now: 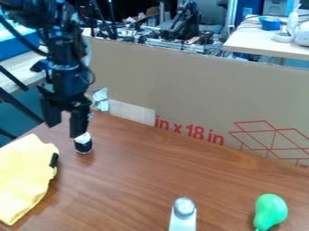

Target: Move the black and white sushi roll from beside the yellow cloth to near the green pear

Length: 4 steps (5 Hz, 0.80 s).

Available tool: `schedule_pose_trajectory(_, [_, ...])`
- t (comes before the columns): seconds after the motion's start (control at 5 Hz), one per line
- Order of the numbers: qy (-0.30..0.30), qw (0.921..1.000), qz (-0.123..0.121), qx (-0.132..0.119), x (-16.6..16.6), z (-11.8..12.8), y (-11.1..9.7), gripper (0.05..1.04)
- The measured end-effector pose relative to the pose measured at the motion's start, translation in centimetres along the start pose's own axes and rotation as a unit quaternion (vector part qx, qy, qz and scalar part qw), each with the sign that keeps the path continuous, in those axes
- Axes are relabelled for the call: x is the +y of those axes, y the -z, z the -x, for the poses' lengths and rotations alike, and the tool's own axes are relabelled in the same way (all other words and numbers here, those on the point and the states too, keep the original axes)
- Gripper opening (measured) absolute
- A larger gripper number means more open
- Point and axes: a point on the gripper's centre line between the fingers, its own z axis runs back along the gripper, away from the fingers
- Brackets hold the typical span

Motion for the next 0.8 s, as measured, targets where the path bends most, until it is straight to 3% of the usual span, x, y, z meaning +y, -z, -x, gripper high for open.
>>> schedule_pose_trajectory(0.2, [-0.016, 0.9994, 0.001, -0.032, 1.5, 0.0, 0.8, 1.001])
schedule_pose_trajectory(0.4, [0.001, 0.9983, 0.014, -0.056, 1.7, -1.2, 1.8, 1.001])
schedule_pose_trajectory(0.8, [-0.02, 0.9936, 0.034, -0.106, 1.8, -3.3, 2.9, 1.001])
